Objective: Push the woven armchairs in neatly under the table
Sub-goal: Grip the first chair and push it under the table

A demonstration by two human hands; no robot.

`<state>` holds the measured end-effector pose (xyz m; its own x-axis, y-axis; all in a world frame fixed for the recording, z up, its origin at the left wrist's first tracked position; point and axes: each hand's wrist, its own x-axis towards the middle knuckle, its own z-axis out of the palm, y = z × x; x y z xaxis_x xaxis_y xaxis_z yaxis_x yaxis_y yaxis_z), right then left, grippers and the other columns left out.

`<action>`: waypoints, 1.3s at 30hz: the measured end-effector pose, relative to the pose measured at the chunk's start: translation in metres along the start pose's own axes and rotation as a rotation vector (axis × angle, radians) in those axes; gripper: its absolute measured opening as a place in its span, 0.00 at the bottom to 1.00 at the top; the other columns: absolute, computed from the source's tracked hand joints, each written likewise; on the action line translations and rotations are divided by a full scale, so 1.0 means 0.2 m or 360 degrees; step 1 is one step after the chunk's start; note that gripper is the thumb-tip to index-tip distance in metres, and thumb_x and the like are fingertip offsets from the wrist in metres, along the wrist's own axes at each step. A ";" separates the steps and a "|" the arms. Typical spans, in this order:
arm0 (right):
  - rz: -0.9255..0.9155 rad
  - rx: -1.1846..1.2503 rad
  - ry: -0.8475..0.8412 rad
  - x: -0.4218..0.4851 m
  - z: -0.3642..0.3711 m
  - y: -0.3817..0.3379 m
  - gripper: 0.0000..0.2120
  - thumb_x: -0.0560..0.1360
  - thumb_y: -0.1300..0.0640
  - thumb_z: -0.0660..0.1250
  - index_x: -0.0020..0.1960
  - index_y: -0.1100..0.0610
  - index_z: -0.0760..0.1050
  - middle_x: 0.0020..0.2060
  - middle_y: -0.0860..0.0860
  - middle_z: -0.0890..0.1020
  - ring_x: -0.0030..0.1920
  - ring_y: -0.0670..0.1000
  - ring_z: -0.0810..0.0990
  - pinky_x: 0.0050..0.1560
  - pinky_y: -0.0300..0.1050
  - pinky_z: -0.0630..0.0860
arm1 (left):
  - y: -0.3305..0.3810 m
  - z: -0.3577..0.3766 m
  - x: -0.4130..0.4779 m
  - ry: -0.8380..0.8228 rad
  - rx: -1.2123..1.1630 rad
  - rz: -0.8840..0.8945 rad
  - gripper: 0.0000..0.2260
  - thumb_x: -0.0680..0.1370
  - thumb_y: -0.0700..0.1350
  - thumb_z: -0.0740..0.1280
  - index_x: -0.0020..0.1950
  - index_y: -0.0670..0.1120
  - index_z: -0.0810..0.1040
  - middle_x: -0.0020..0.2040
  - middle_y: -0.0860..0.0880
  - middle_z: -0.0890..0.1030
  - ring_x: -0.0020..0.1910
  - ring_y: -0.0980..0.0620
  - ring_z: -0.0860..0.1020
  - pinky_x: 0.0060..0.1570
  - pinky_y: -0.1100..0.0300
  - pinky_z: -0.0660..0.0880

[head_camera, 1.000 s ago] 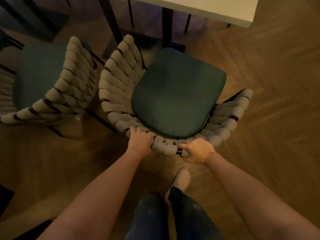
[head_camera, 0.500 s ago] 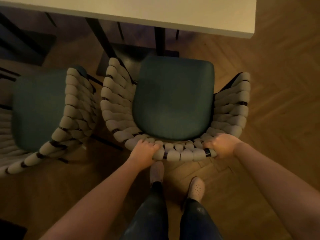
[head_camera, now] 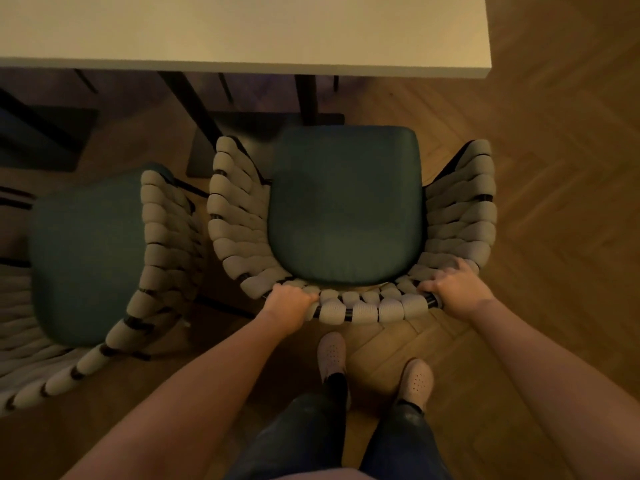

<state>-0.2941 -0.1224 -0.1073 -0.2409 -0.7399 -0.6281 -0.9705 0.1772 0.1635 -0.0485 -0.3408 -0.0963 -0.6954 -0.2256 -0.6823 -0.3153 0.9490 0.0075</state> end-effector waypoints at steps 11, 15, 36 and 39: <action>0.0019 0.0128 0.0023 0.09 -0.13 -0.14 0.14 0.79 0.55 0.59 0.62 0.43 0.72 0.51 0.47 0.78 0.56 0.52 0.76 0.66 0.56 0.59 | -0.22 -0.09 -0.03 -0.0045 0.0057 -0.0008 0.21 0.80 0.43 0.64 0.72 0.52 0.67 0.59 0.49 0.78 0.59 0.49 0.76 0.63 0.50 0.69; 0.0024 0.0122 0.0004 0.15 -0.21 -0.16 0.13 0.79 0.56 0.59 0.60 0.44 0.72 0.50 0.47 0.78 0.55 0.52 0.77 0.64 0.56 0.60 | -0.31 -0.14 -0.01 -0.0049 0.0108 0.0010 0.21 0.80 0.45 0.64 0.72 0.52 0.66 0.58 0.49 0.78 0.58 0.50 0.76 0.60 0.53 0.69; 0.0041 0.0050 -0.0020 0.59 -0.62 0.02 0.17 0.79 0.61 0.59 0.65 0.46 0.71 0.59 0.50 0.77 0.61 0.53 0.76 0.73 0.65 0.52 | -0.68 -0.32 0.32 0.0013 -0.0108 -0.0149 0.25 0.79 0.46 0.65 0.74 0.58 0.64 0.69 0.50 0.73 0.71 0.46 0.66 0.72 0.41 0.60; 0.0011 0.0081 0.0013 0.65 -0.66 0.06 0.16 0.79 0.60 0.61 0.64 0.47 0.71 0.57 0.50 0.78 0.60 0.54 0.76 0.73 0.66 0.52 | -0.72 -0.36 0.36 -0.0022 -0.0104 -0.0178 0.26 0.79 0.46 0.64 0.75 0.59 0.62 0.71 0.50 0.71 0.74 0.45 0.64 0.72 0.40 0.57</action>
<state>-0.3349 -0.3020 -0.0871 -0.2475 -0.7440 -0.6206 -0.9682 0.2147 0.1287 -0.0994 -0.5100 -0.0937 -0.6447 -0.3259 -0.6915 -0.4321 0.9016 -0.0220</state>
